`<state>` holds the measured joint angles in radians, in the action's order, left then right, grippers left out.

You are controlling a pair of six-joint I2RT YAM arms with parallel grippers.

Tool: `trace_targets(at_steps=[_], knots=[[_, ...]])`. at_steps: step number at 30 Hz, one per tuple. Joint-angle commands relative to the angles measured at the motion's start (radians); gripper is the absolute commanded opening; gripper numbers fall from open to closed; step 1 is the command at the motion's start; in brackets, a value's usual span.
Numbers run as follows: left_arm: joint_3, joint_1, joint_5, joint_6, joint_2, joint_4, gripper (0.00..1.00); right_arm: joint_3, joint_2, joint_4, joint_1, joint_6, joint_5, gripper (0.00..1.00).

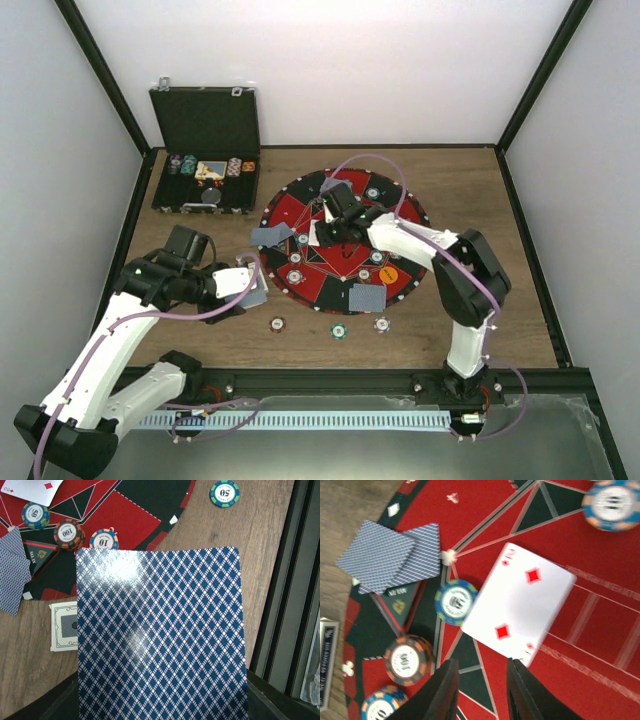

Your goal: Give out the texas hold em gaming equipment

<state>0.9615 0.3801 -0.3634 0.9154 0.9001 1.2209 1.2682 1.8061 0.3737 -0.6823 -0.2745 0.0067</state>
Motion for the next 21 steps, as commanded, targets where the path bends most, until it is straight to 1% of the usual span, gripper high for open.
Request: trace_targets(at_steps=[1,8,12,17,19,21], knots=[[0.028,-0.001,-0.017,-0.009,-0.003,0.002,0.08,0.111,0.122,-0.015,0.028,-0.138,-0.213,0.24],[0.028,-0.001,-0.013,-0.01,-0.003,0.005,0.08,0.186,0.284,-0.033,0.092,-0.227,-0.319,0.14],[0.023,-0.002,-0.009,-0.01,-0.007,0.005,0.08,0.164,0.295,-0.05,0.107,-0.249,-0.318,0.12],[0.02,-0.002,-0.009,-0.005,-0.005,0.003,0.08,0.142,0.254,-0.042,0.11,-0.242,-0.302,0.14],[0.021,-0.001,-0.013,-0.004,-0.001,0.001,0.08,0.138,0.231,-0.038,0.11,-0.238,-0.31,0.17],[0.02,-0.002,-0.018,-0.006,-0.001,0.002,0.08,0.128,0.198,-0.046,0.11,-0.234,-0.349,0.23]])
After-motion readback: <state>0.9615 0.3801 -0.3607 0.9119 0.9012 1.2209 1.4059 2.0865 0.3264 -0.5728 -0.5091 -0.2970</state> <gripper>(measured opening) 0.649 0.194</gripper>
